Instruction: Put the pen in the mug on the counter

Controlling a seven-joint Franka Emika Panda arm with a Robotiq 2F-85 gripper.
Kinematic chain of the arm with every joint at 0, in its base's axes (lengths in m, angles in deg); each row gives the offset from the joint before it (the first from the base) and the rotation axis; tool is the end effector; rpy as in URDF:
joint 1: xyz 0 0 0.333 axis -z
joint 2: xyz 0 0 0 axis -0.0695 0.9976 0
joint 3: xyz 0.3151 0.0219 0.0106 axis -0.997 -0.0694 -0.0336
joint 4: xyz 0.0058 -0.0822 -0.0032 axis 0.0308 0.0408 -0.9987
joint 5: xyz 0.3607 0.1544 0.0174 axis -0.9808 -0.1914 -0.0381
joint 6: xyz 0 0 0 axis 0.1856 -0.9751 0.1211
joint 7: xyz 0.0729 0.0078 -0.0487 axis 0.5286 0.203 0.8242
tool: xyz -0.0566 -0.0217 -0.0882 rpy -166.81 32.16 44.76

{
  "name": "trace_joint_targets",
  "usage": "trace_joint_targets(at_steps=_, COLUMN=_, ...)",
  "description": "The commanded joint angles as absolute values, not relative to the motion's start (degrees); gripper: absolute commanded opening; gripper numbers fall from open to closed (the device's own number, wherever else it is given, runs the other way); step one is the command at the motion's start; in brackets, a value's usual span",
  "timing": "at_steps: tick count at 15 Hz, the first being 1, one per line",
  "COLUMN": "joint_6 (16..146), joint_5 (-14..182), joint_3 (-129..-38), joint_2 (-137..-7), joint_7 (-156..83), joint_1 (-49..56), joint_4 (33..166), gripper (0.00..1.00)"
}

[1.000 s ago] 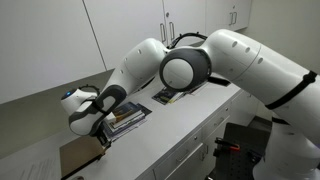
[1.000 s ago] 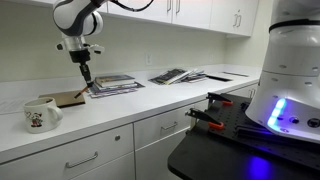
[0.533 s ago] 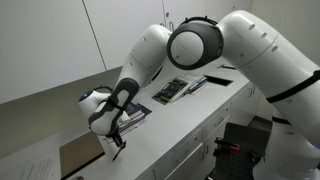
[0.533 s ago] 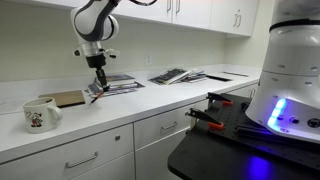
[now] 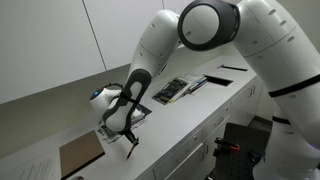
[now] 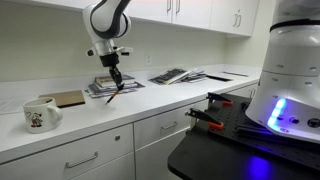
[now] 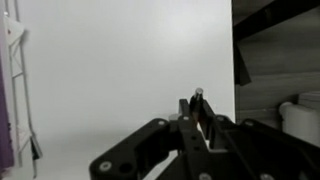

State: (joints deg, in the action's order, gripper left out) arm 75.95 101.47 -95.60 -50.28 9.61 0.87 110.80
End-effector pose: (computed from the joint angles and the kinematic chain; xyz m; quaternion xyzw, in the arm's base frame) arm 0.6198 0.1067 0.1639 0.8308 0.5426 -0.1119 0.0536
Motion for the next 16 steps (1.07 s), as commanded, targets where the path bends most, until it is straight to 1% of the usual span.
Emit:
trace_joint_targets(at_steps=1, joint_6=76.12, joint_5=101.30, joint_3=-97.33, joint_2=-52.28, joint_7=15.32, joint_1=3.38, joint_4=114.19, gripper=0.04)
trace_joint_targets(at_steps=6, joint_6=72.88, joint_5=97.68, joint_3=-99.67, joint_2=-51.30, joint_7=30.54, joint_1=7.14, joint_4=114.52, gripper=0.04)
trace_joint_targets(at_steps=11, joint_6=70.55, joint_5=96.14, joint_3=-99.02, joint_2=-51.01, joint_7=37.95, joint_1=8.33, joint_4=113.85, gripper=0.04)
trace_joint_targets(at_steps=16, joint_6=64.14, joint_5=96.55, joint_3=-98.29, joint_2=-50.23, joint_7=48.81, joint_1=8.35, joint_4=112.25, gripper=0.04)
